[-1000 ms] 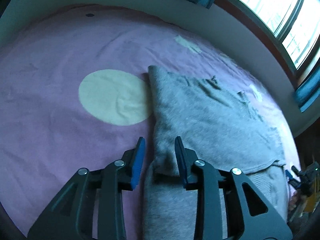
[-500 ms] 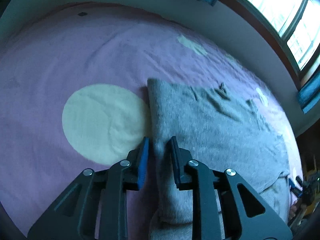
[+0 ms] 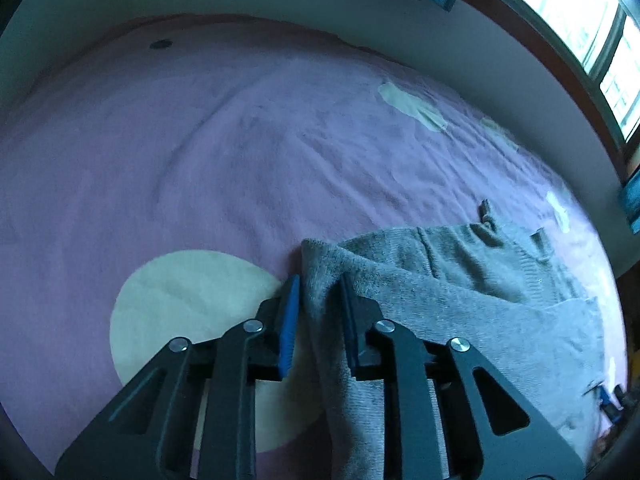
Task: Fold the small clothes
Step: 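Fold the side edge over the body and open the left tool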
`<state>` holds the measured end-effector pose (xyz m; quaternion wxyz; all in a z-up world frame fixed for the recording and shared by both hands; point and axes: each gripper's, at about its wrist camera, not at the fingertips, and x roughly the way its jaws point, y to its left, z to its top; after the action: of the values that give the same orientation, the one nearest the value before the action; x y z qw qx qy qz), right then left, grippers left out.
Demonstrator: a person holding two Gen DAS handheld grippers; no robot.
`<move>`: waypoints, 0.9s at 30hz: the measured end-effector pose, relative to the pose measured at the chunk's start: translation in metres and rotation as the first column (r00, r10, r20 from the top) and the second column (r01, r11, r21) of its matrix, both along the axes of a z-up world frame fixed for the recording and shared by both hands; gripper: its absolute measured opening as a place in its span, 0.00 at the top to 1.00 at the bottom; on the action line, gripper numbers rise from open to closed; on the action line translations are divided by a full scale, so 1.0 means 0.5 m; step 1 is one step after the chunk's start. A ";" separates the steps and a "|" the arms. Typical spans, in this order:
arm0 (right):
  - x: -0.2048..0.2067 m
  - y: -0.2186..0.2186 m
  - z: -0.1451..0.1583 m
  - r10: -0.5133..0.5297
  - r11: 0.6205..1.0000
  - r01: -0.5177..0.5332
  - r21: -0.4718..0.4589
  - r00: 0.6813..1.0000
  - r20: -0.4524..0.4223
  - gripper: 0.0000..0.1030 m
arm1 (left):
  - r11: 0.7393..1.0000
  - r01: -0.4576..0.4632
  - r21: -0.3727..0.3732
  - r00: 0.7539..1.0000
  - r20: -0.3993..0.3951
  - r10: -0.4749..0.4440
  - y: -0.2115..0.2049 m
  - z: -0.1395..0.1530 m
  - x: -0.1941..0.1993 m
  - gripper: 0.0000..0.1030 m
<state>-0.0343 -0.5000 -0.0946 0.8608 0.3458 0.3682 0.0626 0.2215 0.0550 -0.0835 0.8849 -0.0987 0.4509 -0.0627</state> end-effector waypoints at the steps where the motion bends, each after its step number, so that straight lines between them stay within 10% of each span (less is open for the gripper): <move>1: 0.000 0.000 0.000 0.000 1.000 0.000 0.000 1.000 0.000 0.25 | 1.000 0.001 0.003 1.000 0.002 -0.001 -0.001 -0.001 -0.001 0.83; 27: 0.000 0.001 0.000 -0.001 1.000 0.001 0.000 1.000 0.000 0.25 | 0.997 -0.021 0.076 1.000 0.020 0.020 0.000 0.023 -0.063 0.74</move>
<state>-0.0343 -0.4996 -0.0948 0.8610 0.3458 0.3679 0.0623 0.1902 0.0549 -0.0720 0.8929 -0.0687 0.4435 -0.0372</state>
